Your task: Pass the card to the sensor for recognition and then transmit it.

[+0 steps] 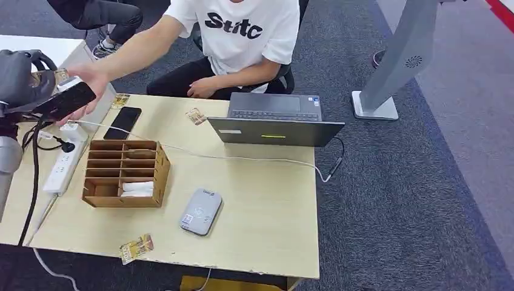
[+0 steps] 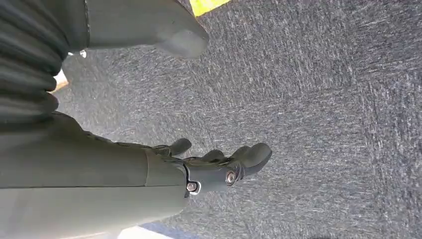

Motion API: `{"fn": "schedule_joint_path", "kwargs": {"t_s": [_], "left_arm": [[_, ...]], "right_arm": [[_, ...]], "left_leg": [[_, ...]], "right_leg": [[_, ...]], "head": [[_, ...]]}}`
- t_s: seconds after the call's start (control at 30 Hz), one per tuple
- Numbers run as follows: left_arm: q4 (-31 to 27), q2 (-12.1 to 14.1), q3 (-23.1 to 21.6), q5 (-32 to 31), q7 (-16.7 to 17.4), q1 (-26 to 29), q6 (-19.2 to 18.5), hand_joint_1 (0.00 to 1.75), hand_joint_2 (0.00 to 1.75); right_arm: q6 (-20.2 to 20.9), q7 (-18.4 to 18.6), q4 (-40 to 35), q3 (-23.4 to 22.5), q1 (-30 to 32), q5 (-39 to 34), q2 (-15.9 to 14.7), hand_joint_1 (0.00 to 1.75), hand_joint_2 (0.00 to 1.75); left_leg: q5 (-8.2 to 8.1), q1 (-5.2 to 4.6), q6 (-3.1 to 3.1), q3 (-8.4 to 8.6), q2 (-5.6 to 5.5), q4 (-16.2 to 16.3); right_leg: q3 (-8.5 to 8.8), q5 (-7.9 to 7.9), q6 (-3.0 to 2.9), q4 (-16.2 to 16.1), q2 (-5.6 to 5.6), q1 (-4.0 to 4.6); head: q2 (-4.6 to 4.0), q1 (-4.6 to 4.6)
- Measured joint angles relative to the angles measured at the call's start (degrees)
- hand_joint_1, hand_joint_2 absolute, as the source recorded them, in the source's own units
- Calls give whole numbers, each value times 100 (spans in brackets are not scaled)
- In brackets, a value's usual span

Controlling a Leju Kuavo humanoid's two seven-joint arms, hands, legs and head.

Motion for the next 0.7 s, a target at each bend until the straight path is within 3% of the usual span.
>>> {"fn": "schedule_joint_path", "kwargs": {"t_s": [0.3, 0.33, 0.37, 0.53, 0.7], "left_arm": [[638, -184, 79, -212, 48, -427, 251, 175, 175], [697, -216, 79, -234, 48, -445, 264, 140, 175], [743, -251, 79, -251, 37, -451, 295, 0, 175], [763, -479, 79, -269, -109, -389, 692, 0, 175], [378, -708, 94, -113, -252, -147, 874, 0, 175]], "right_arm": [[2, 9, 0, 0, -27, 105, 0, 0, 175], [2, 9, 0, -2, -32, 105, 0, 0, 175], [2, 11, 0, -2, -33, 105, 0, 0, 175], [-13, 44, 0, -4, -38, 118, 0, 0, 175], [-13, 42, 0, -13, -40, 133, 0, 0, 175]], "left_leg": [[0, 0, 0, 0, -1, 0], [0, 0, 0, 0, 0, 0], [0, -1, 0, 1, 0, 1], [0, -2, 0, -1, -4, 1], [0, -3, 0, -1, -3, 1]], "right_leg": [[0, 0, 0, 0, -1, 0], [0, 0, 0, 0, 0, 0], [0, 0, 0, 0, 1, -1], [2, 0, 0, -1, -3, -2], [2, 0, 0, -1, -2, -2]], "head": [[0, -2], [0, 0], [0, -2], [0, -2], [0, 2]]}}
